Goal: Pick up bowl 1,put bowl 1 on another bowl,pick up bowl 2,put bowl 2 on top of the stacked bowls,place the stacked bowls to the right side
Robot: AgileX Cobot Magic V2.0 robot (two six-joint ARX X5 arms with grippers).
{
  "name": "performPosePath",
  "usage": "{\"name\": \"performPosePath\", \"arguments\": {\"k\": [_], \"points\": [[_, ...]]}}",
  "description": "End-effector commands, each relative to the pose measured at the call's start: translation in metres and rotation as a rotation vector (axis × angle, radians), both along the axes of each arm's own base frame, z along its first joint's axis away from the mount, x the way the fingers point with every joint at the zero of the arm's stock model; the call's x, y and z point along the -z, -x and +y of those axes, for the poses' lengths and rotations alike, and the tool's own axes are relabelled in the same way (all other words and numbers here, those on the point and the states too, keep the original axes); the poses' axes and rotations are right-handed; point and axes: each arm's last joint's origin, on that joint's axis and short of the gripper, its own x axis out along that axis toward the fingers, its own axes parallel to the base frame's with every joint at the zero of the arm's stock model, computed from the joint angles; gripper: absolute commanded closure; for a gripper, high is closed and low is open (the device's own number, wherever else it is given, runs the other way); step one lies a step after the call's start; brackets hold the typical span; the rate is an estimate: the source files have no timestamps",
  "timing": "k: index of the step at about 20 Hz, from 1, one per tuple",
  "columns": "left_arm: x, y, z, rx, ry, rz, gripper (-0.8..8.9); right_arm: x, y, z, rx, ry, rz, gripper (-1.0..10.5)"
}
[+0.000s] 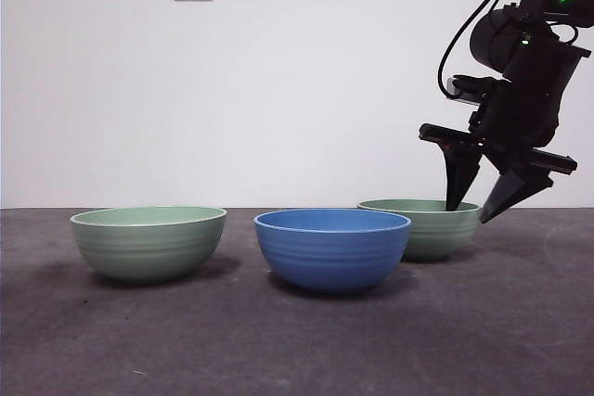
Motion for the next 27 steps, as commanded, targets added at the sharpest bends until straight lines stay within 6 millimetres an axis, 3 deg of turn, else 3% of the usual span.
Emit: {"name": "performPosePath", "arguments": {"k": [1, 7, 11, 14, 17, 21, 27], "points": [[0.0, 0.0, 0.0, 0.004, 0.004, -0.003, 1.98, 0.002, 0.0, 0.001, 0.017, -0.007, 0.01, 8.0], [0.0, 0.0, 0.0, 0.004, 0.003, -0.004, 1.98, 0.003, 0.0, 0.001, 0.019, -0.006, 0.015, 9.6], [0.0, 0.0, 0.0, 0.004, 0.003, -0.004, 1.97, -0.002, 0.0, 0.001, 0.019, -0.012, -0.011, 9.6], [0.0, 0.0, 0.0, 0.004, 0.003, -0.004, 1.98, -0.029, 0.01, 0.0, 0.01, -0.022, -0.063, 9.6], [0.0, 0.0, 0.0, 0.004, 0.003, -0.004, 1.98, -0.067, 0.033, 0.006, -0.052, -0.018, -0.129, 9.6], [0.0, 0.0, 0.0, 0.004, 0.003, -0.004, 1.98, -0.089, 0.061, 0.028, -0.151, -0.01, -0.125, 9.6], [0.0, 0.0, 0.0, 0.004, 0.003, -0.004, 1.97, -0.07, 0.072, 0.077, -0.292, 0.011, -0.05, 9.6]]}}
